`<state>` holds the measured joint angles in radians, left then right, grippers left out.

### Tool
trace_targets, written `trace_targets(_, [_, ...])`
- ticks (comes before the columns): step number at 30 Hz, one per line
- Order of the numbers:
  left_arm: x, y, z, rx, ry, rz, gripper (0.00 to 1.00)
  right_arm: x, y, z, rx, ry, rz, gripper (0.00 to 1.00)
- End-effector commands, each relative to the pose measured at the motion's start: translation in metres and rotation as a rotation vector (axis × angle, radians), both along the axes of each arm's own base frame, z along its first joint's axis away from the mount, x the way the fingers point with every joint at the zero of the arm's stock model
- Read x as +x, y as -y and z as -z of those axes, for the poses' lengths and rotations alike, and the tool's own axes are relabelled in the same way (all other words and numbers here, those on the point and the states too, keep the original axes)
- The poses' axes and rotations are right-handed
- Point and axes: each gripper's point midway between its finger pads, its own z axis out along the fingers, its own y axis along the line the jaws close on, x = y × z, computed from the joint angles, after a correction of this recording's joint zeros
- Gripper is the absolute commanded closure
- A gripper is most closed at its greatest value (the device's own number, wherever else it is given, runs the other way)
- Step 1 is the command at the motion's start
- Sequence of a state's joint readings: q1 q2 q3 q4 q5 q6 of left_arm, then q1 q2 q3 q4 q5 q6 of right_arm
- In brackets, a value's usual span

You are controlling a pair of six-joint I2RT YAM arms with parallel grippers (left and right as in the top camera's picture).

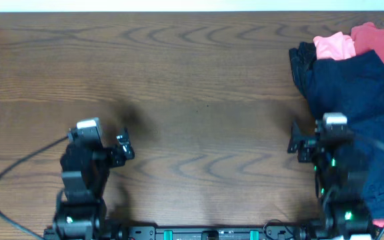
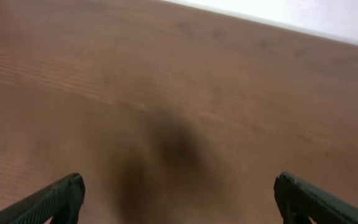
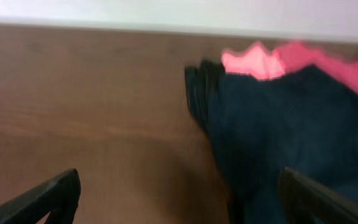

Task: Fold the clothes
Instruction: 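Reach the right gripper into the clothes pile and grasp the navy garment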

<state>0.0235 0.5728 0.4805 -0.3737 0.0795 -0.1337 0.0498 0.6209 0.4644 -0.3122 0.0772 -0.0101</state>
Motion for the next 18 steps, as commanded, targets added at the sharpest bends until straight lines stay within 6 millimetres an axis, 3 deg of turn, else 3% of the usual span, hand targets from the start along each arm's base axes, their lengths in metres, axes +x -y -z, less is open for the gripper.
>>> trace_targets(1, [0.007, 0.003, -0.017, 0.000, -0.070, 0.017, 0.02, 0.018, 0.008, -0.010, -0.028, -0.105, 0.055, 0.01])
trace_targets(6, [0.006, 0.003, -0.021, -0.005, -0.229, 0.017, 0.02, 0.041, 0.015, -0.002, -0.083, -0.325, 0.090, 0.01])
trace_targets(11, [0.001, 0.003, -0.018, -0.016, -0.299, 0.009, 0.02, 0.069, 0.015, 0.008, -0.107, -0.381, 0.086, 0.01])
trace_targets(15, [0.001, 0.003, -0.017, -0.016, -0.302, 0.009, 0.02, 0.080, 0.046, 0.026, -0.202, -0.419, 0.204, 0.12])
trace_targets(18, [0.001, 0.003, -0.017, -0.016, -0.302, 0.010, 0.02, 0.087, 0.058, 0.047, -0.208, -0.467, 0.235, 0.16])
